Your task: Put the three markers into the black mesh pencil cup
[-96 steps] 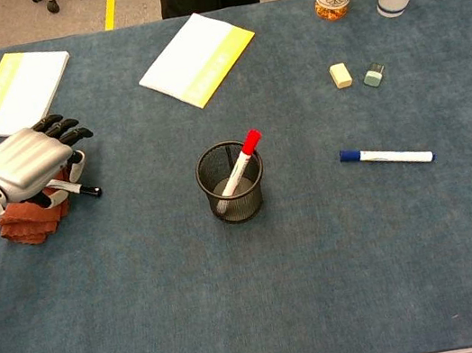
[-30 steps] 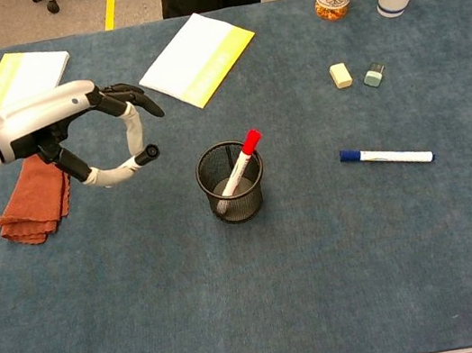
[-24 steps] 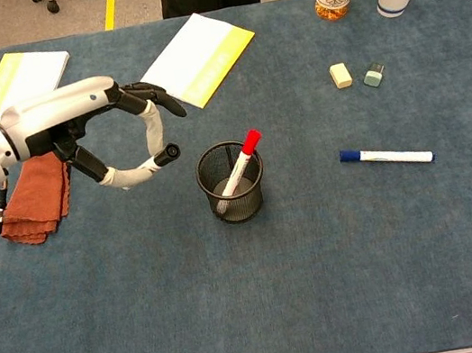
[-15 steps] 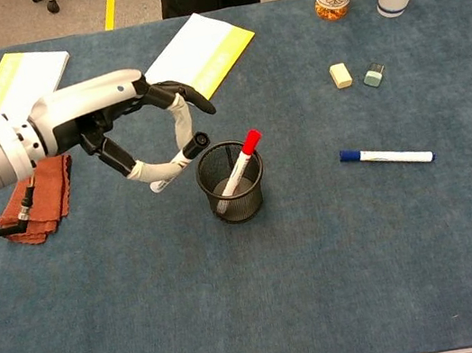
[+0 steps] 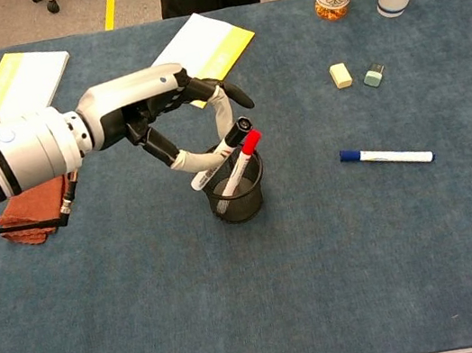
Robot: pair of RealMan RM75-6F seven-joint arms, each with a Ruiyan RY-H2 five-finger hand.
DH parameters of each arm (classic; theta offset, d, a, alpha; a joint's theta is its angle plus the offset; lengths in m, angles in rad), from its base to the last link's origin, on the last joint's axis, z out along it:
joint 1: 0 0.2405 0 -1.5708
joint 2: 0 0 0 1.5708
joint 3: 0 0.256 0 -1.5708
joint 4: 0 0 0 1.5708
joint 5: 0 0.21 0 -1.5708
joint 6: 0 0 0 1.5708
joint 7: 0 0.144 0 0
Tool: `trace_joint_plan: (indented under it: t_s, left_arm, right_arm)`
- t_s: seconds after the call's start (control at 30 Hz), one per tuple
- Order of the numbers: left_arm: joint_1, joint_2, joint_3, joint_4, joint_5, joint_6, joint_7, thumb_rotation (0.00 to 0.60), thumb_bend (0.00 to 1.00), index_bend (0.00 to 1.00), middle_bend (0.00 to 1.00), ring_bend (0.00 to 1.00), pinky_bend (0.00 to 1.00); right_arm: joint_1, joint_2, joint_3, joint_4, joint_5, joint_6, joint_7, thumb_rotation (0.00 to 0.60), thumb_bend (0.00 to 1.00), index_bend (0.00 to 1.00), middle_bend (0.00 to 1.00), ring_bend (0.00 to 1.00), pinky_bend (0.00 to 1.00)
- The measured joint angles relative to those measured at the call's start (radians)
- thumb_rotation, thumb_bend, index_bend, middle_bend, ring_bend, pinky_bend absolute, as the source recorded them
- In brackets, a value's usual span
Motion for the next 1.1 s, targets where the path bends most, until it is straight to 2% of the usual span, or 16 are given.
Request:
trace_joint_plan:
  t_s: [0.43, 0.8, 0.87, 1.0, 1.1]
  left_arm:
    - [-0.048, -0.092, -0.046, 0.054, -0.180, -0.027, 0.072, 0.600, 0.27, 0.61, 0.19, 0.00, 0.01]
    - [-0.034, -0.140, -0.040, 0.115, -0.246, -0.032, 0.098, 0.600, 0.27, 0.60, 0.19, 0.00, 0.01]
    - [-0.025, -0.142, -0.034, 0.120, -0.243, -0.032, 0.097, 0.600, 0.27, 0.55, 0.17, 0.00, 0.00]
    - [-0.012, -0.137, -0.020, 0.127, -0.212, -0.037, 0.095, 0.600, 0.27, 0.27, 0.06, 0.00, 0.00]
    - [0.003, -0.128, -0.009, 0.130, -0.175, -0.038, 0.090, 0.600, 0.27, 0.16, 0.02, 0.00, 0.00]
  right_arm:
    - [-0.001, 0.002, 0.002, 0.008, 0.006, 0.000, 0.010, 0.600, 0.34, 0.10, 0.04, 0.00, 0.05]
    - [-0.002, 0.001, 0.004, 0.011, 0.008, 0.003, 0.013, 0.600, 0.34, 0.10, 0.04, 0.00, 0.05]
    - [-0.002, 0.001, 0.004, 0.011, 0.007, 0.003, 0.012, 0.600, 0.34, 0.10, 0.04, 0.00, 0.05]
    - [-0.001, 0.001, 0.005, 0.011, 0.005, 0.004, 0.014, 0.600, 0.34, 0.10, 0.04, 0.00, 0.05]
    - [-0.001, 0.001, 0.006, 0.012, 0.007, 0.003, 0.017, 0.600, 0.34, 0.10, 0.04, 0.00, 0.05]
